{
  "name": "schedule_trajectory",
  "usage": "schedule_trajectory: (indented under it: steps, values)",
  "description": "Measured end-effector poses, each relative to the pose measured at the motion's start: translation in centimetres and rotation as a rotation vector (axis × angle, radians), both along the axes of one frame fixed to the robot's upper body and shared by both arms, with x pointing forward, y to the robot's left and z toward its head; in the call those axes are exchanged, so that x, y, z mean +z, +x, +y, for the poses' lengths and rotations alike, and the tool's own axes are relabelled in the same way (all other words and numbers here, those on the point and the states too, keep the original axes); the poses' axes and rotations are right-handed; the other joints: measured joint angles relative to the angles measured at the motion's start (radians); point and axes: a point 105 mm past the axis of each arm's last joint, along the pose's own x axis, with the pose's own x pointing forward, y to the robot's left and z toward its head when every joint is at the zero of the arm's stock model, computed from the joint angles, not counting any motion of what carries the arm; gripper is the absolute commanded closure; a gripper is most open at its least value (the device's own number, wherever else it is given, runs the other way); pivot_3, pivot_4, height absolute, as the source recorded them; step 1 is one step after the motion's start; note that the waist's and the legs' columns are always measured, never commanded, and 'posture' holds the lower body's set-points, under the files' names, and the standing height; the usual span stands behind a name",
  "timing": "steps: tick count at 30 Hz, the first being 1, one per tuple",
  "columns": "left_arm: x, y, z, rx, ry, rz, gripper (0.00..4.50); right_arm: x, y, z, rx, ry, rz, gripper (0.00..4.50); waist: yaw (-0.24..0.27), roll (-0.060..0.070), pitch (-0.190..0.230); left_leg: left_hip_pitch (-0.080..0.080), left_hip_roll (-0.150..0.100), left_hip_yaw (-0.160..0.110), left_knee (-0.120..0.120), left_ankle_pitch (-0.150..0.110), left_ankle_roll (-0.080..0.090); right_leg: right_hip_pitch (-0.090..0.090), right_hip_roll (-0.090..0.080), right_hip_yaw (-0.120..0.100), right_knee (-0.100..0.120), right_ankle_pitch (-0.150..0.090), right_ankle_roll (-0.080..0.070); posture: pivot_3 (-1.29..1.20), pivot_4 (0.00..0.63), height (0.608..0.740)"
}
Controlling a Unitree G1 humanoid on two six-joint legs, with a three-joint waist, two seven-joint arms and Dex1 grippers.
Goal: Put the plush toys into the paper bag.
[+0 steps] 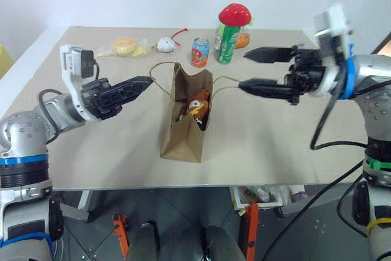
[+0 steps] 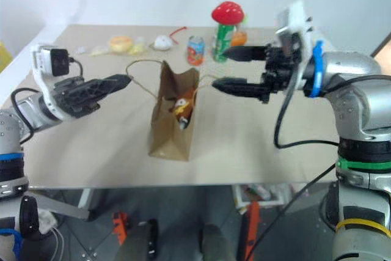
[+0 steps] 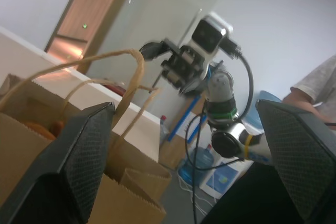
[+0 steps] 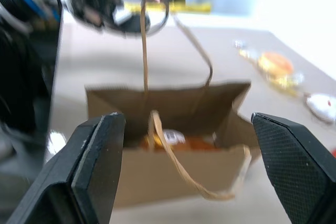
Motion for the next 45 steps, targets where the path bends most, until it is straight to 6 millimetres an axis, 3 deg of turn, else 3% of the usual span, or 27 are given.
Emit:
schedule_trajectory:
  steps: [2,3,6,7,9,10,11,13,15,18,19,22,30,34,41,45]
  values:
    - [0.3,-0.3,0.8,0.009,0.008,-0.008,0.07,1.2,-0.4,-0.8,-0.003,0.083,-0.001,0.32,0.0,0.0,0.0,0.0,0.0,0.0,-0.001,0.0,0.0,0.0,0.0,0.0,0.0,0.0,0.0,0.0,0.15,0.74]
    - [0.3,-0.5,1.1,0.012,0.006,-0.013,0.02,1.5,-0.4,-1.1,-0.01,0.104,0.002,0.55,0.0,0.0,0.0,0.0,0.0,0.0,-0.001,0.0,0.0,0.0,0.0,0.0,0.0,0.0,-0.001,0.0,0.15,0.74]
    - [-0.7,-1.1,1.8,0.011,0.033,0.015,0.0,0.4,-0.5,-2.5,-0.066,0.07,0.045,1.23,0.0,0.0,0.0,0.0,0.0,0.0,-0.002,0.0,-0.001,0.0,-0.001,-0.001,0.0,-0.002,-0.002,0.0,0.15,0.74]
    - [-1.5,-1.5,2.2,0.018,0.06,0.02,0.0,-1.1,-0.5,-3.1,-0.099,0.037,0.087,1.66,0.0,0.0,0.0,0.0,0.0,0.001,-0.003,-0.001,-0.001,-0.001,-0.002,-0.001,0.0,-0.002,-0.003,0.0,0.15,0.74]
    - [-3.6,-2.6,3.0,0.035,0.141,0.038,0.0,-6.2,-0.8,-4.3,-0.158,-0.055,0.246,2.33,0.001,0.0,0.0,0.0,0.0,0.002,-0.004,-0.001,-0.002,-0.002,-0.002,-0.001,-0.001,-0.003,-0.004,0.0,0.15,0.74]
    - [-3.8,-2.7,3.1,0.037,0.152,0.04,0.0,-7.0,-0.9,-4.3,-0.157,-0.067,0.269,2.52,0.0,0.0,0.0,0.0,0.0,0.001,-0.004,-0.001,-0.002,-0.002,-0.002,-0.001,-0.001,-0.003,-0.005,0.0,0.15,0.74]
    - [-4.2,-3.0,3.2,0.037,0.167,0.036,0.0,-8.5,-1.2,-4.2,-0.156,-0.088,0.317,3.03,0.0,0.0,0.0,0.0,0.0,0.002,-0.004,-0.001,-0.002,-0.003,-0.002,-0.001,0.0,-0.003,-0.004,0.0,0.15,0.74]
    - [-4.2,-3.2,3.1,0.033,0.175,0.022,0.0,-9.4,-1.3,-4.1,-0.163,-0.104,0.335,3.57,0.001,0.001,0.0,0.0,0.0,0.002,-0.004,-0.001,-0.002,-0.003,-0.002,-0.001,0.0,-0.003,-0.004,0.0,0.15,0.74]
    - [-4.3,-3.4,3.0,0.031,0.178,0.015,0.0,-9.6,-1.4,-4.0,-0.163,-0.11,0.338,4.43,0.0,0.001,0.0,0.0,0.0,0.002,-0.004,-0.001,-0.002,-0.003,-0.002,-0.001,0.0,-0.003,-0.004,0.0,0.15,0.74]
    - [-4.3,-3.6,2.7,0.033,0.189,-0.01,0.0,-12.1,-1.0,-1.4,-0.129,-0.113,0.375,4.43,-0.002,0.0,0.0,0.002,0.0,0.001,-0.002,-0.001,-0.002,-0.001,-0.002,-0.001,0.0,-0.001,-0.005,0.0,0.15,0.74]
    - [-4.3,-3.6,2.7,0.033,0.189,-0.01,0.0,-12.1,-1.0,-1.4,-0.129,-0.113,0.375,4.43,-0.002,0.0,0.0,0.002,0.0,0.001,-0.002,-0.001,-0.002,-0.001,-0.002,-0.001,0.0,-0.001,-0.005,0.0,0.15,0.74]
    - [-4.6,-3.2,2.8,0.076,0.197,-0.026,0.0,-13.3,-0.2,1.5,-0.09,-0.167,0.351,4.43,-0.003,0.0,0.0,0.002,0.001,0.001,-0.002,-0.001,-0.002,-0.001,-0.001,-0.001,0.0,-0.001,-0.005,0.0,0.15,0.74]
    - [-5.4,-2.1,2.9,0.18,0.23,-0.082,0.0,-16.1,1.3,4.9,-0.058,-0.306,0.292,4.43,0.0,0.0,0.0,0.001,0.001,0.001,-0.002,-0.001,-0.002,-0.002,-0.001,-0.001,0.0,-0.002,-0.004,0.0,0.15,0.74]
    - [-5.8,-2.2,2.3,0.15,0.232,-0.063,0.0,-15.3,1.5,7.5,0.014,-0.318,0.221,4.43,0.0,0.0,0.0,0.001,0.001,0.001,-0.002,-0.001,-0.002,-0.002,-0.001,-0.001,0.0,-0.002,-0.004,0.0,0.15,0.74]
    - [-7.0,-3.0,0.8,0.024,0.24,0.016,0.0,-15.4,2.0,8.4,0.025,-0.314,0.209,4.43,0.0,0.0,0.0,0.001,0.001,0.001,-0.002,-0.001,-0.002,-0.002,-0.001,-0.002,0.0,-0.001,-0.004,0.0,0.15,0.74]
    - [-6.9,-1.9,1.0,0.065,0.271,-0.015,0.0,-15.0,2.1,9.2,0.033,-0.304,0.19,4.43,0.0,0.0,0.0,0.001,0.001,0.001,-0.002,-0.001,-0.001,-0.002,0.0,-0.002,0.001,-0.001,-0.005,0.0,0.15,0.74]
